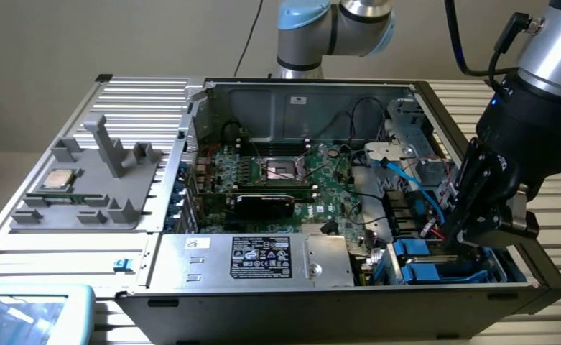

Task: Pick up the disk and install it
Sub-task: 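Insert the first disk wire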

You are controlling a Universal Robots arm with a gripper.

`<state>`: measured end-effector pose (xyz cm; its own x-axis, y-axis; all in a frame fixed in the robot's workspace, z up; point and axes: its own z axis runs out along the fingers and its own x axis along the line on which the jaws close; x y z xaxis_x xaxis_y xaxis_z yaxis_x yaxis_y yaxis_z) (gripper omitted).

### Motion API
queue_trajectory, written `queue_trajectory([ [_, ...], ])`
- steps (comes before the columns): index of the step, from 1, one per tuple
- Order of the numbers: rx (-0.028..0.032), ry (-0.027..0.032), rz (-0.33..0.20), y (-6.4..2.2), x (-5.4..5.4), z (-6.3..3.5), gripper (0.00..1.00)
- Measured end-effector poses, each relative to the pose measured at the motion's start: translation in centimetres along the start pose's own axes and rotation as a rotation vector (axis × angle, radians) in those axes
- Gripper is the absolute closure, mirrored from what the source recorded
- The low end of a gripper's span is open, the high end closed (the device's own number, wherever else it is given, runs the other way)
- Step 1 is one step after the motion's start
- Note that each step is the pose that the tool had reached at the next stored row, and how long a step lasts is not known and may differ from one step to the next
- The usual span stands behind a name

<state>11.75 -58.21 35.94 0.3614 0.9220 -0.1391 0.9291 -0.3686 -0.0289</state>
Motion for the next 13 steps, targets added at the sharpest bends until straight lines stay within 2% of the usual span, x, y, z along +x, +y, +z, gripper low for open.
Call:
queue_trajectory([
  [1, 0.0002, -0.0002, 0.002, 0.0, 0.0, -0.01, 0.71],
  [2, 0.0004, -0.0007, 0.005, -0.01, 0.0, -0.03, 0.65],
  [8, -0.0003, -0.0056, 0.022, -0.02, -0.1, -0.7, 0.63],
  [10, -0.001, -0.0054, 0.027, -0.03, -0.1, -1.04, 0.51],
  [11, -0.0016, -0.005, 0.029, -0.03, -0.2, -1.19, 0.51],
  [12, -0.0024, -0.0047, 0.031, -0.03, -0.2, -1.35, 0.44],
  [13, -0.0031, -0.0041, 0.033, -0.04, -0.2, -1.48, 0.44],
])
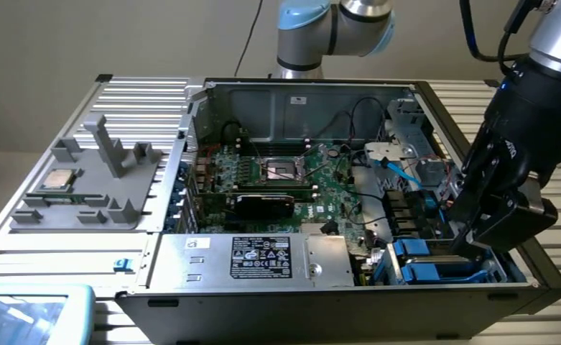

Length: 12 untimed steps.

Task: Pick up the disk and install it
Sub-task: 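Insert the first disk wire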

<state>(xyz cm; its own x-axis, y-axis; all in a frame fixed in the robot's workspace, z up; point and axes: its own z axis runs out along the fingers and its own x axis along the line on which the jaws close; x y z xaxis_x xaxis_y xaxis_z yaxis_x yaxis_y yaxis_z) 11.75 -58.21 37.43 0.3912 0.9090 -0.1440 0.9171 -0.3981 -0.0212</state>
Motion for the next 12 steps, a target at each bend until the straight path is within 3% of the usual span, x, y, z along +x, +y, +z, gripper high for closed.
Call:
queue_trajectory([
  [12, -0.0146, 0.0063, 0.013, -0.05, -0.3, -2.32, 0.44],
])
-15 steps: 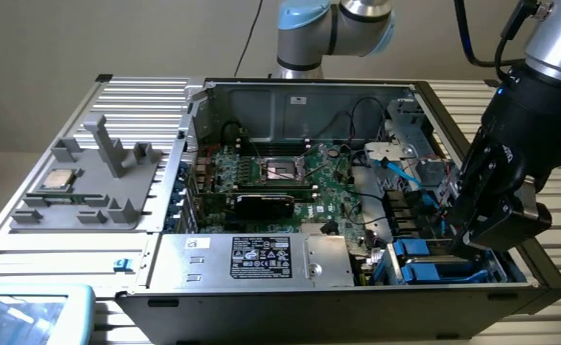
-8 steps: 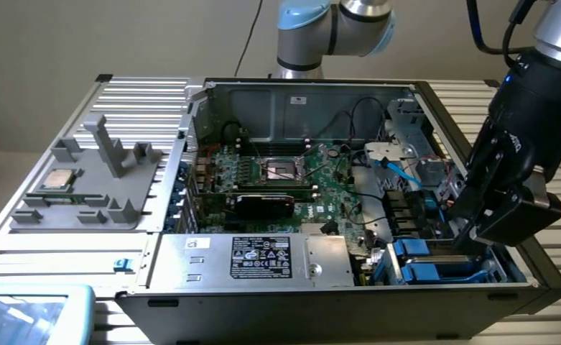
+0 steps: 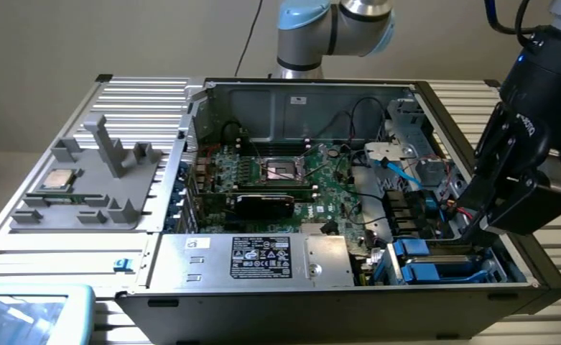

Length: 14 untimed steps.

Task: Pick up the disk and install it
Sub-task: 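Insert the first disk wire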

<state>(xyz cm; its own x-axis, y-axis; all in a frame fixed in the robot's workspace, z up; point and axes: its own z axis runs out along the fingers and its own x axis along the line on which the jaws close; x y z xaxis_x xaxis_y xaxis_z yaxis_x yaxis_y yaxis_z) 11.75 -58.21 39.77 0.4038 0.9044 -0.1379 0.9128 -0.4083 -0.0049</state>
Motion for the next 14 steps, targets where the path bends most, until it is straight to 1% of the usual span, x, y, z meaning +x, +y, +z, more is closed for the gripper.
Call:
queue_trajectory([
  [2, -0.0025, 0.0013, 0.001, -0.01, -0.07, -0.46, 0.44],
  [3, -0.0028, 0.0013, 0.001, -0.01, -0.08, -0.53, 0.44],
  [14, -0.0027, 0.0015, 0.002, -0.02, -0.08, -0.55, 0.44],
])
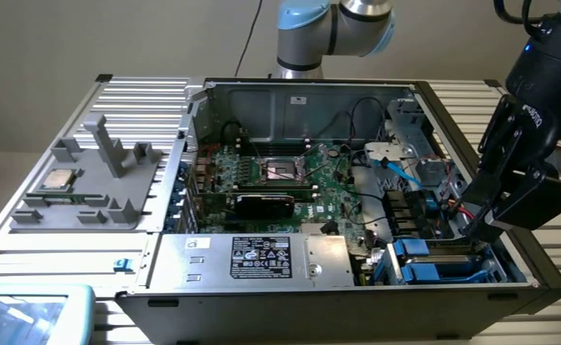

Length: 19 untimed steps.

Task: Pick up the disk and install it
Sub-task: 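Insert the first disk wire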

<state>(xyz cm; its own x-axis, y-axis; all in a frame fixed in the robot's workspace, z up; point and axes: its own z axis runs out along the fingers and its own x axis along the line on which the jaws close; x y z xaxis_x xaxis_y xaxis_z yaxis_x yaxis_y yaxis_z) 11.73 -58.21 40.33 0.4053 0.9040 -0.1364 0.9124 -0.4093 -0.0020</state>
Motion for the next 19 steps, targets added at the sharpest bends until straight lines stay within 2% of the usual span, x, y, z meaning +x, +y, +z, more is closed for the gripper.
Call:
queue_trajectory([
  [4, 0.0009, 0.0025, 0.0, -0.06, -0.07, 0.01, 0.44],
  [8, -0.0029, 0.005, -0.005, -0.13, -0.59, 0.09, 0.44],
  [9, -0.0055, 0.0055, -0.011, -0.11, -0.67, 0.09, 0.44],
  [11, -0.0139, 0.0082, -0.03, -0.08, -0.74, 0.11, 0.44],
  [19, -0.0578, 0.0193, -0.171, -0.07, -0.75, 0.12, 0.44],
])
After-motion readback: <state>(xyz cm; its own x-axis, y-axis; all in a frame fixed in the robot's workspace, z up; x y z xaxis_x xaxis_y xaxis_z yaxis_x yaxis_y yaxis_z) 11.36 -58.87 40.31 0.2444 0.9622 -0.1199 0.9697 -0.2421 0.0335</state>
